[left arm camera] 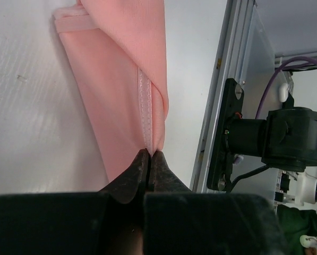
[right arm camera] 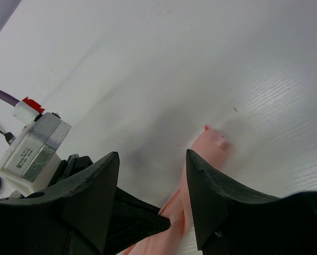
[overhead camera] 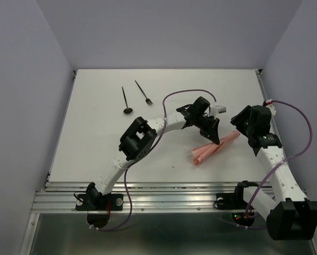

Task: Fold the napkin into a case and place the utensils inside
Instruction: Pick up the smaller rectangle-folded napkin from the center of the board, then turn over the smaller rectangle-folded napkin at the center of the board.

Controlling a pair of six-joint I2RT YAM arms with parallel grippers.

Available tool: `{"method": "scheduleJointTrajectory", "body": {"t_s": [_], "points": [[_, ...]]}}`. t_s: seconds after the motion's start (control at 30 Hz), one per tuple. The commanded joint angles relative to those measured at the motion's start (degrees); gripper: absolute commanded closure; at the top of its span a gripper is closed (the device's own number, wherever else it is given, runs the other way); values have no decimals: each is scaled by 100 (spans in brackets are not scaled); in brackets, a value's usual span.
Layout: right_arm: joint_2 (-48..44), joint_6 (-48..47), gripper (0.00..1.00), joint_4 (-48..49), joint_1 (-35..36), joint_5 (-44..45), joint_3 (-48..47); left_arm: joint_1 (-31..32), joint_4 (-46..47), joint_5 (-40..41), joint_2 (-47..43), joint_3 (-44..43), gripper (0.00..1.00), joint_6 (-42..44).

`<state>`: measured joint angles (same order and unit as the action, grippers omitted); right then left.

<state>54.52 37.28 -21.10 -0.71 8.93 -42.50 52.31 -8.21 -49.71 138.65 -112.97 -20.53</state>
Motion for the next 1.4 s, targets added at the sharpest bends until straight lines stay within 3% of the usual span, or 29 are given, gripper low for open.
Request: {"method": "scheduleJointTrajectory", "body": {"t_s": [0.0,0.53,0.7,0.83,1.13,1.37], "points": [[32,-89,41,1,1,153,40,-134,495,-425,-180,55,100,-65],[278,-107,41,36,1,39,146,-423,627,-575,-75,442,100,-65],[383,-115,41,54,1,-58,189,-520,627,-548,-101,530,92,-21],[506,-142,41,89,1,-163,216,-591,619,-583,-84,592,92,23],[1183,-476,45,264,1,-1120,154,-784,619,-592,-66,750,70,111],[1684,-625,50,405,1,-1709,75,-995,434,-461,-145,838,47,304]]}}
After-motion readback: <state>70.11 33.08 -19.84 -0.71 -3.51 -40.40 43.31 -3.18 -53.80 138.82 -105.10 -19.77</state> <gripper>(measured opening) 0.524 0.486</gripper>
